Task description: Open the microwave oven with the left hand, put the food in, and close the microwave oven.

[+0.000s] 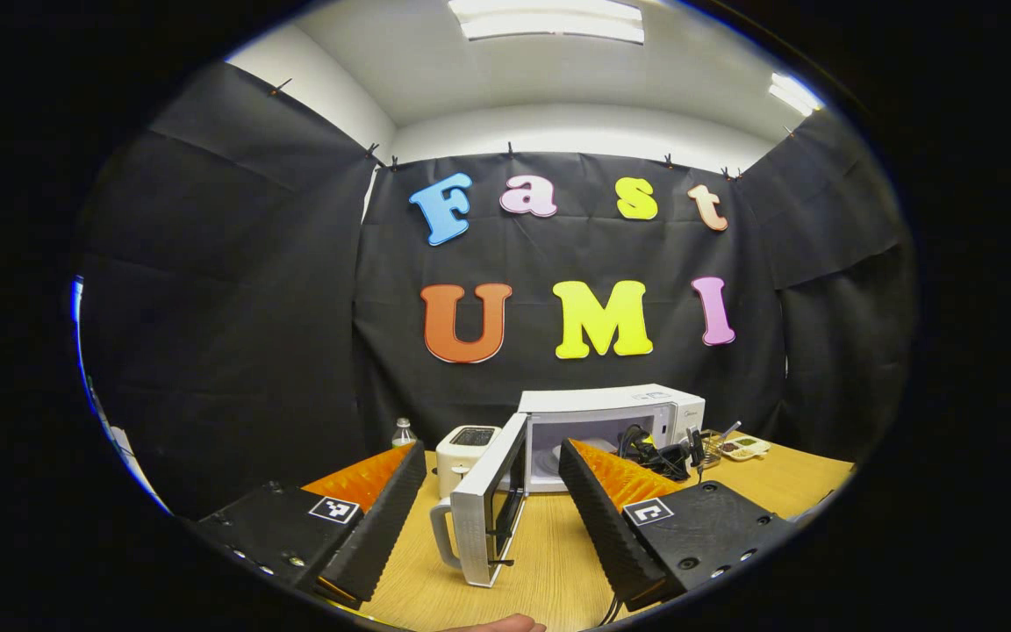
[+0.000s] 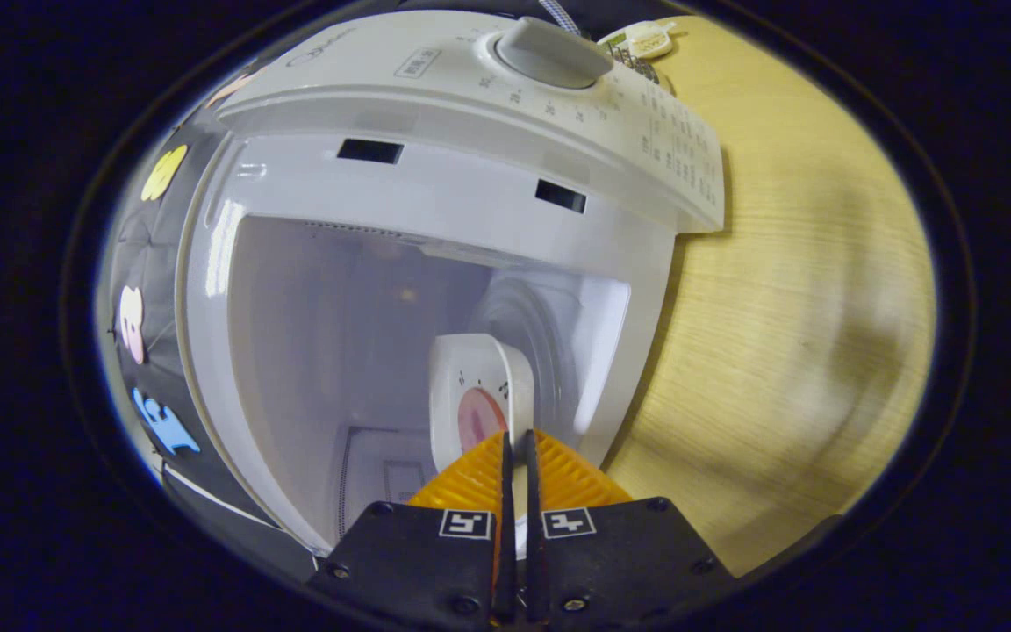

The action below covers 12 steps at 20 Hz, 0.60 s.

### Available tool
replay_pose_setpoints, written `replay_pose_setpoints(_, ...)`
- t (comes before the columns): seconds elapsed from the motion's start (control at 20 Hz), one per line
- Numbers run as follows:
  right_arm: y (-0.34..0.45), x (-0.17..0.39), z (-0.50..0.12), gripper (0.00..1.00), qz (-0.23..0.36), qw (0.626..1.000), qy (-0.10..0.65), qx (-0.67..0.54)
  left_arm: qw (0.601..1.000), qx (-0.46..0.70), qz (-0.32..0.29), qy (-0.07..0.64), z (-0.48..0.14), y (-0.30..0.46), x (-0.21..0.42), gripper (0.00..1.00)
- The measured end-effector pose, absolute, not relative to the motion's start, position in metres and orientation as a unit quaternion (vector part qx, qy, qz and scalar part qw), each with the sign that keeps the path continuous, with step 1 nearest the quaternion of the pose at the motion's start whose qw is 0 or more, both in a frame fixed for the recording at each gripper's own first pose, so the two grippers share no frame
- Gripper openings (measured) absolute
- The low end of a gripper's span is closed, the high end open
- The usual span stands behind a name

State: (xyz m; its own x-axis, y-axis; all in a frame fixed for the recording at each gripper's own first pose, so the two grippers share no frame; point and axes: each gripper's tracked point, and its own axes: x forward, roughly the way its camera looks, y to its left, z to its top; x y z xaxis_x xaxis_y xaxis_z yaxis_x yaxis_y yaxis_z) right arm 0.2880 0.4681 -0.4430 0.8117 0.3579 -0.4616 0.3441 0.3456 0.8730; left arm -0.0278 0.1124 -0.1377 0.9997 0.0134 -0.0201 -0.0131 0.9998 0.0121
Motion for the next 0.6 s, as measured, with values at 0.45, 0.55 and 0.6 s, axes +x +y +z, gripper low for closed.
replay_pose_setpoints(0.45, 0.467, 0.291, -0.437, 0.23, 0.035, 0.786, 0.305, 0.536, 1.000, 0.002, 0.013, 0.029, -0.149, 0.116, -0.027, 0.93)
replay_pose_setpoints(0.55, 0.471, 0.284, -0.430, 0.30, 0.058, 0.794, 0.309, 0.519, 0.999, 0.005, 0.027, 0.024, -0.149, 0.121, -0.030, 0.93)
replay_pose_setpoints(0.6, 0.471, 0.280, -0.424, 0.36, 0.072, 0.799, 0.303, 0.515, 0.999, 0.006, 0.033, 0.022, -0.151, 0.123, -0.031, 0.93)
